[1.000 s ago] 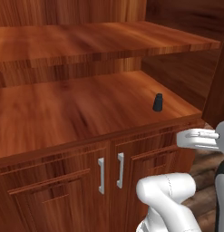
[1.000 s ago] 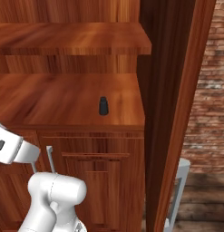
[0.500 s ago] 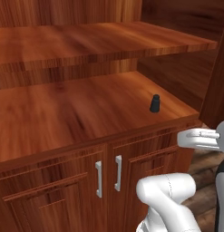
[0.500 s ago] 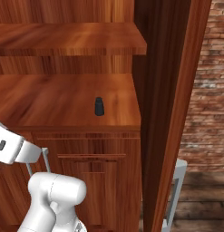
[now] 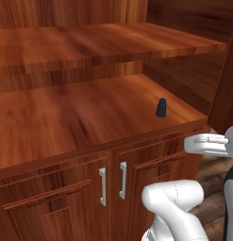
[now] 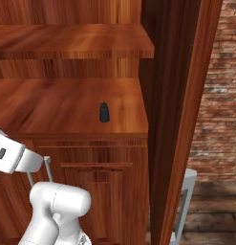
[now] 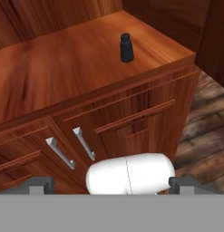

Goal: Retrieve the bottle and the shaker from the cabinet and place them next to the mixing bowl on the counter. Then add garlic from the fridge to the mixing bowl.

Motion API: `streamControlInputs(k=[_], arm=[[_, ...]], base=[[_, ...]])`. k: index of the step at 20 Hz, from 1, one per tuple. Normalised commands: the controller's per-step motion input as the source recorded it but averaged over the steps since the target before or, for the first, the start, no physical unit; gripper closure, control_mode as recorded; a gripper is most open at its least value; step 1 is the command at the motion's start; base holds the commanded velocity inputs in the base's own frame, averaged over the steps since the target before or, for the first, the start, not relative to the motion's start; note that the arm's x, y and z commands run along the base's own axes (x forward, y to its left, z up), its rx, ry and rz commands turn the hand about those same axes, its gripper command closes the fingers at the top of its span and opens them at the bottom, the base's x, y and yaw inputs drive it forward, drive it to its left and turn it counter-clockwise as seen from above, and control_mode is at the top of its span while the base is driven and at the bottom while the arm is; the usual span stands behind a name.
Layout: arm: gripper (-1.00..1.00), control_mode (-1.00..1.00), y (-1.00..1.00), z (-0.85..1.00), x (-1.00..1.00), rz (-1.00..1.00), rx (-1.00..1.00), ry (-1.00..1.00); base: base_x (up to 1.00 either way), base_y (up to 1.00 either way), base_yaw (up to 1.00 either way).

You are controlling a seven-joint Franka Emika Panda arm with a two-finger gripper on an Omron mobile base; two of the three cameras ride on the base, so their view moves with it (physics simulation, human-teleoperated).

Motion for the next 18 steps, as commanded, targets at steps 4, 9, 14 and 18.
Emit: streamControlInputs(k=[4,9,14,18], arm=[[-1.00,-1.00,-0.16,0.15,0.63,0.01,0.00,0.09],[-1.00,-1.00,-0.10,0.32,0.65,0.05,-0.02,0.11],[-1.00,-1.00,-0.08,-0.17,0.39,0.04,-0.06,0.00],[-1.00,-1.00,-0.26,-0.44,0.64,0.00,-0.15,-0.08]], base=[[0.00,0.00,0.00],[0.00,0.00,0.00],[0.00,0.00,0.00],[0.00,0.00,0.00]])
